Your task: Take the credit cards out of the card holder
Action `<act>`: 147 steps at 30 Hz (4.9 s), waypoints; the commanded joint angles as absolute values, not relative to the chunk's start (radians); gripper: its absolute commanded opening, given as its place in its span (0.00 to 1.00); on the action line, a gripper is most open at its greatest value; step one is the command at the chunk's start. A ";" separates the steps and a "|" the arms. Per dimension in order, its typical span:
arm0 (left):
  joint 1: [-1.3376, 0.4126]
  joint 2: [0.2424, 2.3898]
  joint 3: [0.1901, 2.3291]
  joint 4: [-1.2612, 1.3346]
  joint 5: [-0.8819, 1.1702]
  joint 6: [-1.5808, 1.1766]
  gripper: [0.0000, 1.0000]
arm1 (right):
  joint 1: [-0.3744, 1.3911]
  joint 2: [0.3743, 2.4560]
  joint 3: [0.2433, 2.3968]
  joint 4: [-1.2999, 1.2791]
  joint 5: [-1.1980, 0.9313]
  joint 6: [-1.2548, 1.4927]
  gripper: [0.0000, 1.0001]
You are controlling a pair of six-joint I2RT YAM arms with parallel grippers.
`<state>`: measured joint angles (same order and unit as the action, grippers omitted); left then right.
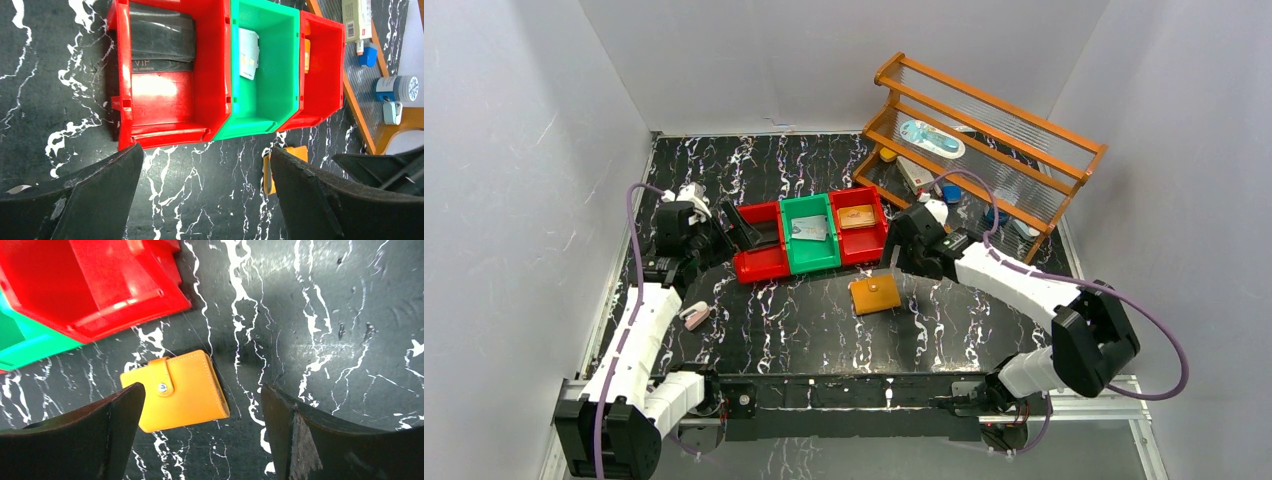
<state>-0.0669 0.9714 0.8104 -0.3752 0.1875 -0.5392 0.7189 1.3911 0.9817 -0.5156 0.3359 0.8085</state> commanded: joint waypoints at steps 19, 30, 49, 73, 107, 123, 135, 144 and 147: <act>-0.060 1.068 0.767 -0.241 0.562 -0.598 0.98 | 0.920 1.582 1.032 -0.378 -0.209 0.666 0.74; -0.060 1.075 0.802 -0.268 0.554 -0.563 0.98 | 0.966 1.525 1.085 -0.445 -0.054 0.630 0.76; -0.060 0.947 0.819 -0.338 0.327 -0.541 0.98 | 1.088 1.842 1.175 -0.619 0.315 0.632 0.71; -0.119 0.832 0.509 -0.315 0.626 -0.665 0.95 | 1.114 1.251 0.837 -0.472 0.284 0.790 0.68; -0.388 0.815 0.322 -0.165 0.485 -0.868 0.81 | 1.185 1.627 0.911 -0.383 0.275 0.595 0.43; -0.429 0.893 0.321 -0.131 0.551 -0.815 0.80 | 1.162 1.542 0.732 -0.187 0.216 1.005 0.24; -0.542 0.988 0.329 -0.073 0.493 -0.810 0.80 | 1.119 1.540 0.642 0.019 0.056 1.142 0.29; -0.564 1.019 0.313 -0.075 0.445 -0.802 0.74 | 1.100 1.492 0.731 -0.206 0.174 1.065 0.38; -0.571 1.035 0.325 -0.077 0.455 -0.801 0.72 | 1.098 1.493 0.785 -0.322 0.245 1.058 0.42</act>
